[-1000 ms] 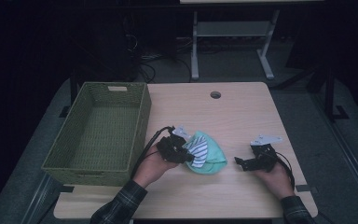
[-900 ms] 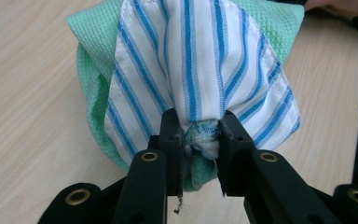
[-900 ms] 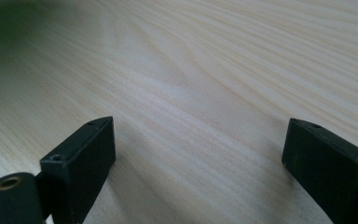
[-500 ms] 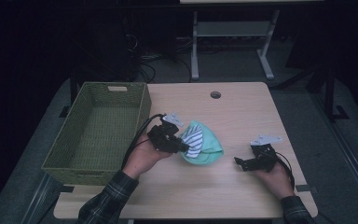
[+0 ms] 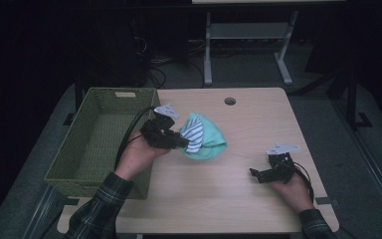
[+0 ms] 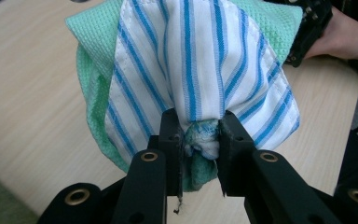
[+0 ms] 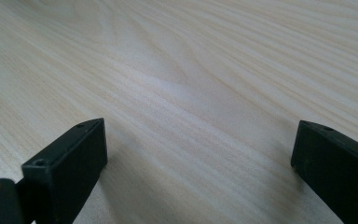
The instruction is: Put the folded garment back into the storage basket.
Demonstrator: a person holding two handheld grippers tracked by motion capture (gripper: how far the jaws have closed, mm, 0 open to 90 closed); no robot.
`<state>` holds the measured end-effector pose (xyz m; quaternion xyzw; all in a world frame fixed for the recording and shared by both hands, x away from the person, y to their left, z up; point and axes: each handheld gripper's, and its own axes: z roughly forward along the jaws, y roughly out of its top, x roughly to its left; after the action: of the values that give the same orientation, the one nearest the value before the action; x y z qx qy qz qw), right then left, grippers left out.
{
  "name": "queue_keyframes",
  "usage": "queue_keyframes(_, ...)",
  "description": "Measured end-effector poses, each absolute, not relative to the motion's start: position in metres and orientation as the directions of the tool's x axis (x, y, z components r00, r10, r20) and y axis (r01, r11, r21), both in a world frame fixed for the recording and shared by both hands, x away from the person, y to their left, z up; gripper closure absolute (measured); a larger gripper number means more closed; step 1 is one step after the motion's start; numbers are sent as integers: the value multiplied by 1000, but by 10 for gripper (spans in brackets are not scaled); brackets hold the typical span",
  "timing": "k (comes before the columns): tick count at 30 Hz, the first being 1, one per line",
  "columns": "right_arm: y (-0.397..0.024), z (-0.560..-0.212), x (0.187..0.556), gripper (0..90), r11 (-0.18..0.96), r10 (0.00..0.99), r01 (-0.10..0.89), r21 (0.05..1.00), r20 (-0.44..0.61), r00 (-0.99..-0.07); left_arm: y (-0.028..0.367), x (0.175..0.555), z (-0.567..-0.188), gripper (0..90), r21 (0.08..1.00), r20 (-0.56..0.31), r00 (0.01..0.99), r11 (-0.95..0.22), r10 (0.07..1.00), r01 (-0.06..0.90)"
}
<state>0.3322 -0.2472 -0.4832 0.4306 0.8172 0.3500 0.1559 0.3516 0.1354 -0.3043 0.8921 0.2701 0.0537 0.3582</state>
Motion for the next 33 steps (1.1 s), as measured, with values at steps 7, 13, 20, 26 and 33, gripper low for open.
queue_keyframes(7,-247,-483,332,31,384,813,595,706,46,-580,157,353,-292,739,677,-81,824,-576,560,458)
queue_keyframes(13,-247,-483,332,31,384,813,594,707,46,-581,180,353,-286,738,685,-72,792,-547,606,481)
queue_keyframes(20,-247,-483,332,31,385,813,594,707,46,-581,205,352,-281,739,696,-65,756,-513,652,503)
queue_keyframes(26,-247,-483,332,31,385,813,594,707,46,-581,226,352,-279,739,705,-52,715,-482,697,521)
queue_keyframes(33,-247,-483,332,31,385,813,594,707,46,-581,247,353,-282,738,696,-19,666,-468,746,544)
